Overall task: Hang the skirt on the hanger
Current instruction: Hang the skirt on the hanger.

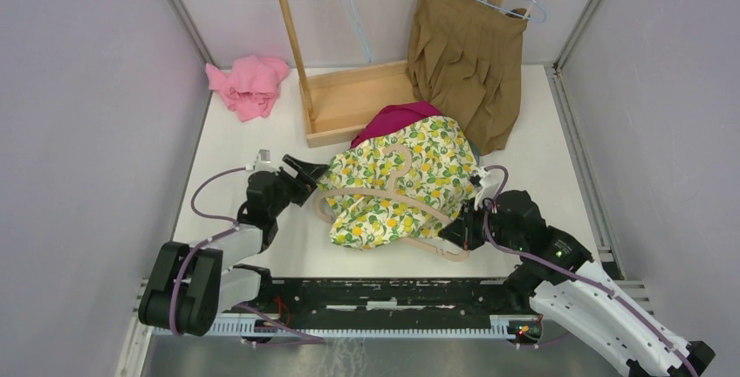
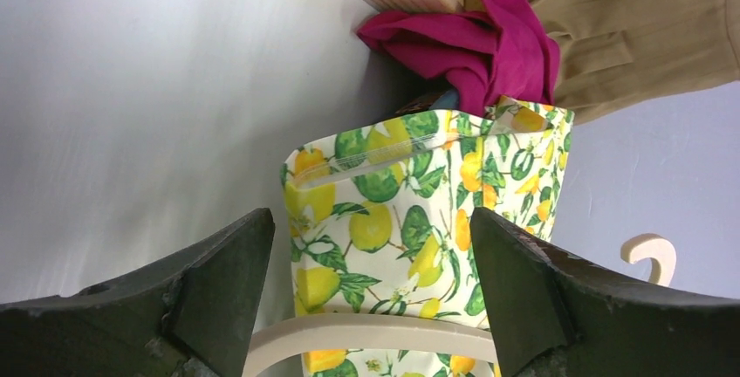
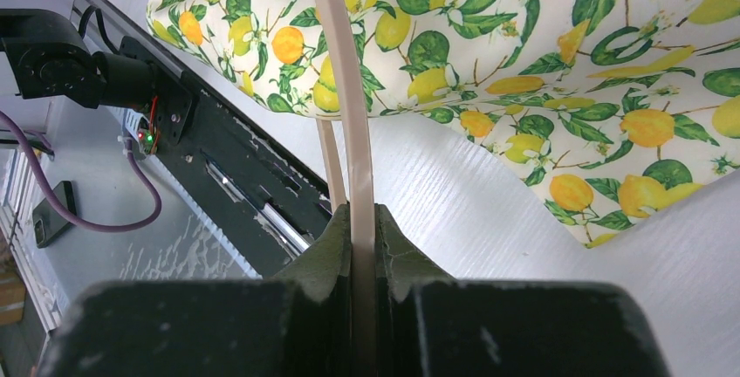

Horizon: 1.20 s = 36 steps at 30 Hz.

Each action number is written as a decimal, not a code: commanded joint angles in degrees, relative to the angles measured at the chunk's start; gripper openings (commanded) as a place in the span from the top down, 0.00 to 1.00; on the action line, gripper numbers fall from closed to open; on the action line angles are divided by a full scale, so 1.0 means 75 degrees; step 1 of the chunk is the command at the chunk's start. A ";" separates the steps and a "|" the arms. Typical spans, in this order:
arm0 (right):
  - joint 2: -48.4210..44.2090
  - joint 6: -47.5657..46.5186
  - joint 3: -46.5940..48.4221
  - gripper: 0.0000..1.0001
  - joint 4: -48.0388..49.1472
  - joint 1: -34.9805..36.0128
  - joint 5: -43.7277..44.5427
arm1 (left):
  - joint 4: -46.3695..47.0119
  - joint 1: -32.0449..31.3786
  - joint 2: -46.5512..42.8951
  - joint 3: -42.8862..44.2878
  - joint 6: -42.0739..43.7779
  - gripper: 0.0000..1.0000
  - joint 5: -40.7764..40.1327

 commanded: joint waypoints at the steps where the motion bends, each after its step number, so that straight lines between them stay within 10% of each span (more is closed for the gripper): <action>1: -0.0014 0.0022 0.0149 0.99 -0.0011 -0.0029 0.0414 | 0.0941 -0.0018 0.0084 -0.0025 -0.0337 0.17 0.0335; 17: -0.0160 0.0066 0.0235 0.99 -0.0165 -0.0029 0.0474 | 0.0240 -0.0023 0.0153 0.0753 0.0128 0.95 0.0651; 36: -0.0107 0.0312 0.0203 0.99 0.1004 -0.0029 0.0804 | -0.1791 0.0009 0.1223 0.3835 0.0889 0.96 0.0523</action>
